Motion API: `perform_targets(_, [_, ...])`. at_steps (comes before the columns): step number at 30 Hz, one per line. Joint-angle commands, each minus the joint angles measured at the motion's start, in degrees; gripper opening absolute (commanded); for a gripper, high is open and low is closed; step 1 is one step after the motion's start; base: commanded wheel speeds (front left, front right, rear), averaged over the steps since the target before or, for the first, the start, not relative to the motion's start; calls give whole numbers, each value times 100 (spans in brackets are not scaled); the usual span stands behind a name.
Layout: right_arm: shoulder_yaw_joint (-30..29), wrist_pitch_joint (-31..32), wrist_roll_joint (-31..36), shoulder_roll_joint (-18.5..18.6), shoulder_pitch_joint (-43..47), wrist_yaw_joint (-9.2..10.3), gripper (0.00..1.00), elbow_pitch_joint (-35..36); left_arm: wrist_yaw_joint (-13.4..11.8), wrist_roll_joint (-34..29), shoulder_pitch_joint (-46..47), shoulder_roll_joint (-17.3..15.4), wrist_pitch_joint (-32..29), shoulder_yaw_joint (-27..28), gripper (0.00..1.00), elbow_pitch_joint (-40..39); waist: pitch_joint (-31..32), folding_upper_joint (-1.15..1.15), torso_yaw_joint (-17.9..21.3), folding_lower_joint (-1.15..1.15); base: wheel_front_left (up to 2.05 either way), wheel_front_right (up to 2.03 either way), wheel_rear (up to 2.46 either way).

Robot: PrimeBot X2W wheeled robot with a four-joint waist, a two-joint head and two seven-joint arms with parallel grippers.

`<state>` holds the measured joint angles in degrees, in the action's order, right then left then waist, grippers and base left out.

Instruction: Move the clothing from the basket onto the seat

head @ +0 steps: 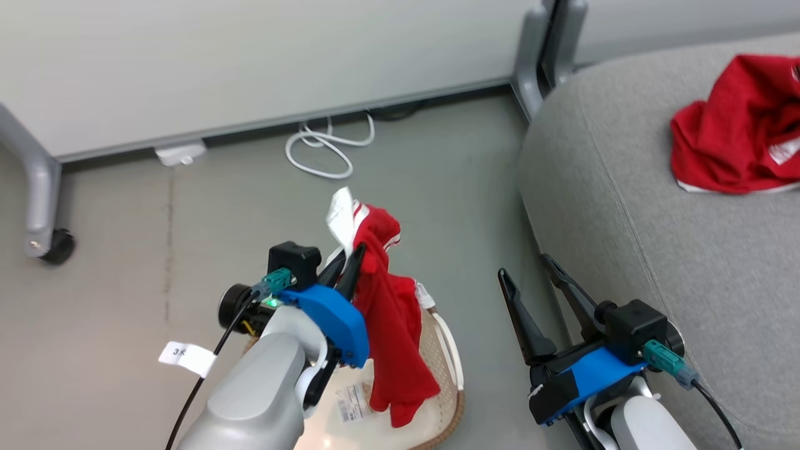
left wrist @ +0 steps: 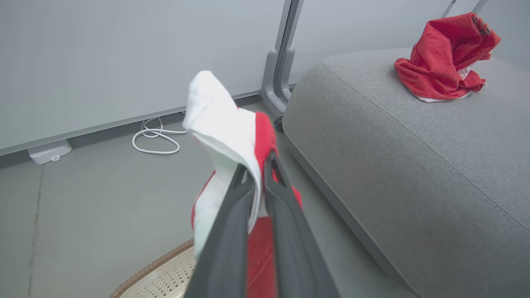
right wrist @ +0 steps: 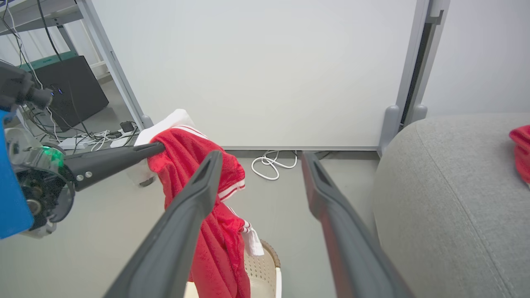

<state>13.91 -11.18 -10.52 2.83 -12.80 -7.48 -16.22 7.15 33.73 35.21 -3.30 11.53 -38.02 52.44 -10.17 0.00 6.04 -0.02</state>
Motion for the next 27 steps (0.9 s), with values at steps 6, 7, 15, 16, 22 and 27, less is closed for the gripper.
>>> perform_targets(6, [-25, 167, 27, 10, 247, -2, 100, 147, 38, 196, 269, 6, -239, 0, 0, -689, 534, 0, -446, 2, 0, 0, 0])
perform_targets(7, [-27, 197, 28, 10, 272, -2, 100, 164, 31, 210, 313, 3, -300, 4, 0, -789, 571, 0, -475, 2, 0, 0, 0])
perform_targets(15, [-37, 345, 4, 10, 476, -3, 100, 270, -77, 214, 749, 2, -763, -82, 0, -1469, 808, 0, -650, 2, 0, 0, 0])
perform_targets(16, [-41, 366, 8, 10, 501, -2, 100, 278, -76, 245, 786, 9, -810, -95, 0, -1546, 831, 0, -663, 2, 0, 0, 0])
perform_targets(22, [-37, 459, 13, 10, 564, -2, 100, 357, -143, 321, 992, 34, -1023, -289, 0, -1959, 901, 0, -681, 2, 0, 0, 0])
perform_targets(27, [18, 504, 1, 10, 576, -3, 100, 412, -205, 463, 1058, 38, -1113, -493, 0, -2200, 895, 0, -628, 2, 0, 0, 0])
